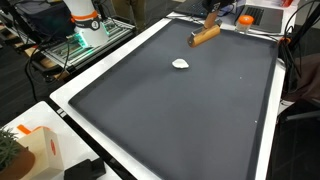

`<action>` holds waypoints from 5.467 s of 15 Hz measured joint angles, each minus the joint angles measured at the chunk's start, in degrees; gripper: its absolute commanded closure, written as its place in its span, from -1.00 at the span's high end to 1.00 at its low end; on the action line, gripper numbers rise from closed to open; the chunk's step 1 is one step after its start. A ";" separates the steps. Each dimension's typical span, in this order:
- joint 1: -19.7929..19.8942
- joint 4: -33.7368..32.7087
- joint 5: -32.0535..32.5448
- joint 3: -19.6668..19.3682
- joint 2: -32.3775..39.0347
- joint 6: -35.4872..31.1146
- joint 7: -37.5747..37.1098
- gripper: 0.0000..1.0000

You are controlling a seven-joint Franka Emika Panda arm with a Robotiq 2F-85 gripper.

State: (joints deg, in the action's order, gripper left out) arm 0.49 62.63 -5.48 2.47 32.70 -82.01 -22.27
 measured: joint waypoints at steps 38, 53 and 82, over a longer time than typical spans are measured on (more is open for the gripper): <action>-4.38 49.05 6.29 -2.35 -29.46 -31.13 -3.57 -0.57; -4.25 57.79 6.34 -2.30 -33.65 -42.93 -3.25 -0.07; -2.55 76.10 10.31 -1.47 -44.95 -59.31 2.40 -0.57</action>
State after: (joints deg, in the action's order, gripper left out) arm -2.06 138.73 4.83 1.00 -12.25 -141.32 -19.87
